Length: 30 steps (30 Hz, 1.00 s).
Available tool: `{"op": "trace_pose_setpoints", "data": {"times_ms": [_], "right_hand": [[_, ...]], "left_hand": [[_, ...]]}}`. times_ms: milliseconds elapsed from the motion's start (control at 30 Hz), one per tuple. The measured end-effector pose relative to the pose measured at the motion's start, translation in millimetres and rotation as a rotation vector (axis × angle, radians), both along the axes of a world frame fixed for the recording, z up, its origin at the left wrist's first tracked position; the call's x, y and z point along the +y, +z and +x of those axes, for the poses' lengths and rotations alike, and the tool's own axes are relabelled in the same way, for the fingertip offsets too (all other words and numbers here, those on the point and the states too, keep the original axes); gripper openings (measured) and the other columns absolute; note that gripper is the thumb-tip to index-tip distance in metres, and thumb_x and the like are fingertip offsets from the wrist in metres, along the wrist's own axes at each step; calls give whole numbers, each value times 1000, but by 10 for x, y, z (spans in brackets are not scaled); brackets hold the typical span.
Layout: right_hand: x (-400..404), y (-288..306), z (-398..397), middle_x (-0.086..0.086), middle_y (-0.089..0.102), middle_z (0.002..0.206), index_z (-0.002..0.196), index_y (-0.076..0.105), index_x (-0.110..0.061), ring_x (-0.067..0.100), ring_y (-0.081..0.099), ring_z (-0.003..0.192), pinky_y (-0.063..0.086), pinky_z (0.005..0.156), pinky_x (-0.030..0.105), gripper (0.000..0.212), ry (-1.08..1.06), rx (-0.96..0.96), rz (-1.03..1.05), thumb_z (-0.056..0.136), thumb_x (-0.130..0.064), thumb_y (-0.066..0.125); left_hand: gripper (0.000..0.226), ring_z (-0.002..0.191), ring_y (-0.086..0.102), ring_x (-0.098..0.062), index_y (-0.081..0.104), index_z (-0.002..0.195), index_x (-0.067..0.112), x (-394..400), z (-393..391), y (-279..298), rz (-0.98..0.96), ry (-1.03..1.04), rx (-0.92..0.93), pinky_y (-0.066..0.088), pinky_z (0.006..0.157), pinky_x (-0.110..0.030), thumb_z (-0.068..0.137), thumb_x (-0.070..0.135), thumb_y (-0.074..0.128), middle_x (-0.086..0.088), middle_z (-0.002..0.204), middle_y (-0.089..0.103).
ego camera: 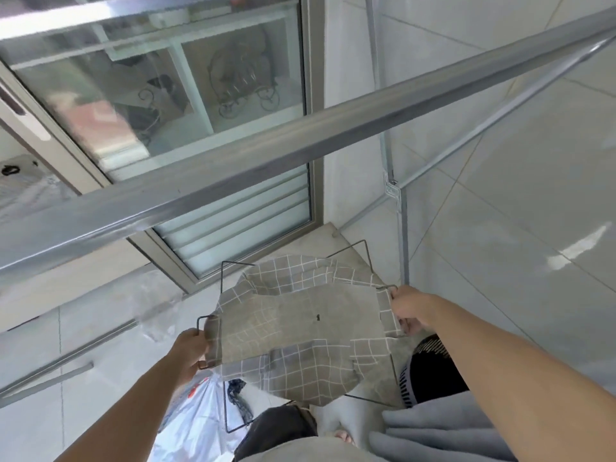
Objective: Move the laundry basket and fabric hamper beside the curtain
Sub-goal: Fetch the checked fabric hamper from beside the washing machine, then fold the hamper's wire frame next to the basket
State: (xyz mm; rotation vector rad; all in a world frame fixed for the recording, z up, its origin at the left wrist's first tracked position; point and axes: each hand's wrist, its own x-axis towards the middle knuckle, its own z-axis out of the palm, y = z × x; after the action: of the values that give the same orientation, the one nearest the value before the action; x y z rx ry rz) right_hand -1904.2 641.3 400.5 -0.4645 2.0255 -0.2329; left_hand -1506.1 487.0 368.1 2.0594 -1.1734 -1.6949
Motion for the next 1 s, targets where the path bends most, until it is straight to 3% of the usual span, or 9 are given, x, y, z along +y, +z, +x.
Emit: {"op": "trace_pose_setpoints", "data": {"times_ms": [133, 267, 333, 433, 533, 633, 733, 900, 1000], "right_hand": [[-38, 11, -121, 33, 67, 110, 114, 62, 9, 45, 69, 99, 56, 83, 60, 32, -31, -60, 69, 83, 5, 54], [-148, -37, -190, 30, 69, 103, 109, 59, 8, 45, 69, 97, 59, 79, 55, 26, -63, 2, 86, 84, 12, 54], [-207, -25, -188, 21, 68, 93, 96, 58, 2, 40, 69, 96, 62, 71, 46, 12, -46, 54, 88, 86, 9, 56], [-305, -63, -187, 20, 66, 105, 110, 56, -2, 35, 68, 96, 61, 78, 49, 27, -42, 60, 89, 85, 6, 58], [-342, -120, -176, 18, 69, 98, 113, 57, -5, 31, 70, 87, 61, 79, 49, 34, -8, 37, 105, 81, 4, 60], [-357, -163, -216, 15, 69, 92, 99, 56, -10, 27, 69, 80, 61, 80, 48, 21, 45, 25, 110, 81, 0, 59], [-335, -154, -283, 17, 70, 97, 102, 59, -9, 31, 70, 87, 60, 83, 49, 23, 56, 4, 82, 82, -3, 50], [-114, -307, -379, 22, 65, 111, 123, 54, -6, 30, 64, 88, 59, 76, 42, 31, -218, -20, -48, 96, -7, 38], [110, -527, -431, 21, 60, 114, 129, 52, -3, 32, 59, 88, 58, 81, 52, 33, -531, -106, -125, 100, -8, 38]], "left_hand": [[18, 67, 52, -31, 45, 94, -3, -379, -200, -92, -23, -74, -63, 50, 58, -43, 93, -17, 33, -19, 83, 48], [10, 60, 56, -32, 52, 94, -12, -746, -326, -259, 6, -133, -161, 53, 49, -38, 96, -11, 43, -23, 78, 55], [11, 60, 56, -30, 54, 94, -14, -871, -334, -334, 56, -178, -213, 52, 57, -37, 94, -12, 44, -24, 78, 57], [22, 94, 59, -38, 52, 113, -6, -1015, -320, -308, 185, -239, -239, 49, 78, -49, 92, -5, 47, -26, 110, 59], [38, 132, 40, -53, 38, 135, 12, -1022, -238, -216, 359, -255, -204, 42, 89, -72, 99, 7, 47, -24, 153, 31], [34, 118, 52, -56, 43, 130, 5, -954, -170, -155, 460, -160, -31, 51, 76, -73, 97, -5, 44, -28, 142, 41], [37, 113, 56, -53, 51, 113, 6, -780, -225, -118, 447, -78, 46, 54, 79, -67, 91, -20, 35, -28, 127, 48], [36, 104, 61, -57, 59, 113, 12, -629, -574, 138, 360, -105, 74, 59, 66, -58, 95, -14, 42, -25, 118, 52], [53, 98, 65, -51, 60, 116, 11, -711, -857, 215, 274, -139, 59, 59, 66, -54, 87, -25, 35, -24, 117, 59]]}}
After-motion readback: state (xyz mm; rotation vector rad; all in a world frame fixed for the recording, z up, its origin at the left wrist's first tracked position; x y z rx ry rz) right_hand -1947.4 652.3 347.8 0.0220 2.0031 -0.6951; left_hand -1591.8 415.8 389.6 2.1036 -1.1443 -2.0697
